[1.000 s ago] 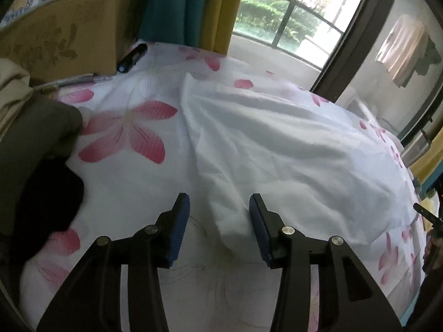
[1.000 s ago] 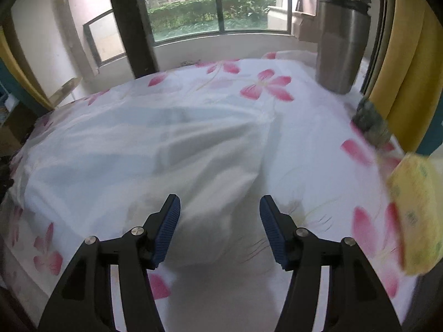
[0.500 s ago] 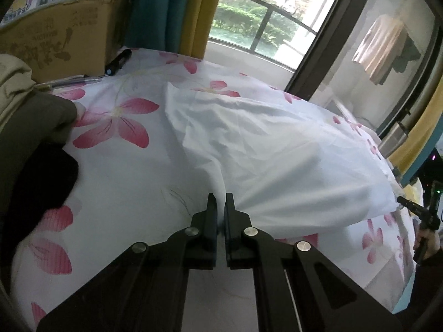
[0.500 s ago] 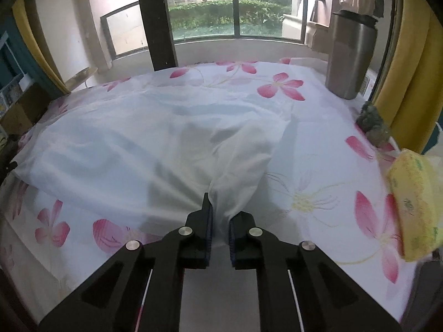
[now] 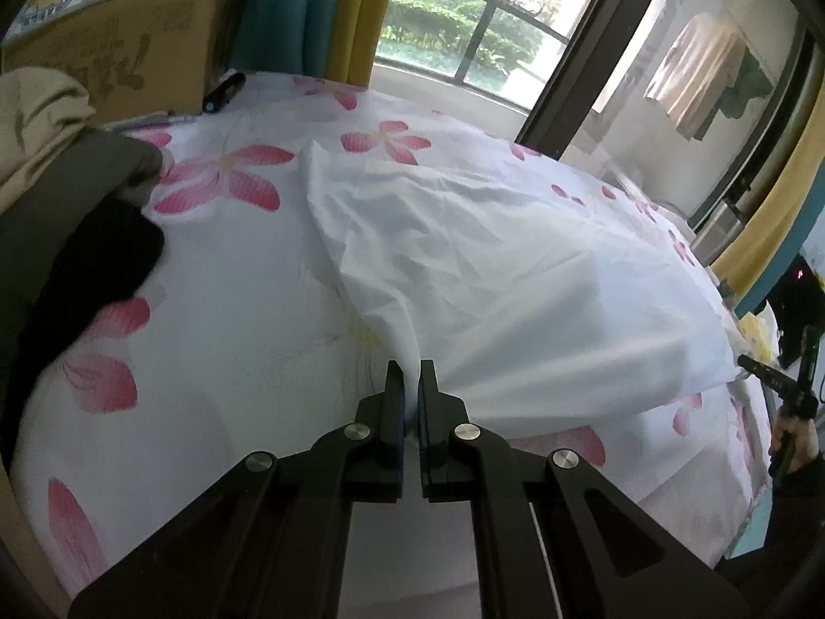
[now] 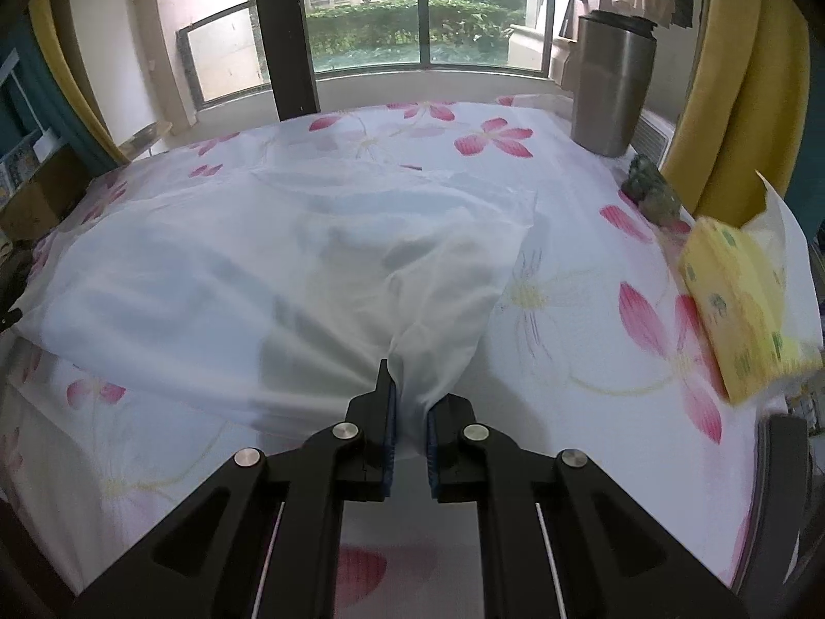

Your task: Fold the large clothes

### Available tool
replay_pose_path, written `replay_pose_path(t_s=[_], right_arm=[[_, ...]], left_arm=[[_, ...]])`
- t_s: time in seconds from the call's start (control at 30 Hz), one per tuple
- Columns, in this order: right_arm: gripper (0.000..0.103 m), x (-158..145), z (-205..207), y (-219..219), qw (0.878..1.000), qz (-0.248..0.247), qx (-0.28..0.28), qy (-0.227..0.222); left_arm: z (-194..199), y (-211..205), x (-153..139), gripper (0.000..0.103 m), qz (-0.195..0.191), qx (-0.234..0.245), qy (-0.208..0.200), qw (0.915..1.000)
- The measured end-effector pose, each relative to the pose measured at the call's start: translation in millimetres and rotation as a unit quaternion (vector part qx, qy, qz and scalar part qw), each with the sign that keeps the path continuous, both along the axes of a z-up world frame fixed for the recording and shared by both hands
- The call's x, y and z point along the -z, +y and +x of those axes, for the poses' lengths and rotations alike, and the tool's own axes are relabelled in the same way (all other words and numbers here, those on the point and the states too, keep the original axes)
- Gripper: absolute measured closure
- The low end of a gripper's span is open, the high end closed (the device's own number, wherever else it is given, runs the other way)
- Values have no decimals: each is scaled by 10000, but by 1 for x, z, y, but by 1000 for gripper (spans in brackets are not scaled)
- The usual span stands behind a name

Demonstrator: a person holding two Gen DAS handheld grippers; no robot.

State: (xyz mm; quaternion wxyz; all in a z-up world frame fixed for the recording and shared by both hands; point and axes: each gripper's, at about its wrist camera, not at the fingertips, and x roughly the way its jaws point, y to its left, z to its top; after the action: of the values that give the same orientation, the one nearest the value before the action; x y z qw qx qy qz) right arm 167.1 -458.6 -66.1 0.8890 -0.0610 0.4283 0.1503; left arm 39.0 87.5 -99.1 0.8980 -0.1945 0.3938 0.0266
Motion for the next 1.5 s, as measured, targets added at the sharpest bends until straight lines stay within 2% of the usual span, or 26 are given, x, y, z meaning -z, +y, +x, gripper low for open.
replay_pose_path(t_s=[0.23,0.67,0.97,1.07,1.2,1.27,1.33,1.5], right_arm=[[94,7,-13,-9,9992,-326,213,-59],[94,8,-20,-11,9987,-491,146,-45],[94,9,-28,-11,9981,-574,223,-45],[85,10,-30,-11,9977,-619,257,-79],[61,9,-33,-13,9965,-737,381,-47],[53,7,-33,-15,9961,-751,466,-1],[51,2,-34,-15,9957,-754,540,3],[49,-21,-37,-1,9943,-823,548,-394]], left_arm=[[-1,-13,6,98,-62,227,147,9996],[-13,-14,5,98,68,122,119,9998],[-21,-10,6,97,-28,108,76,9999],[-25,-12,5,96,-1,63,73,10000],[-27,-21,3,91,286,98,142,9994],[-28,-21,0,83,384,97,206,9990],[-30,-19,-3,75,521,71,240,9983],[-39,-7,-11,74,593,-155,270,9978]])
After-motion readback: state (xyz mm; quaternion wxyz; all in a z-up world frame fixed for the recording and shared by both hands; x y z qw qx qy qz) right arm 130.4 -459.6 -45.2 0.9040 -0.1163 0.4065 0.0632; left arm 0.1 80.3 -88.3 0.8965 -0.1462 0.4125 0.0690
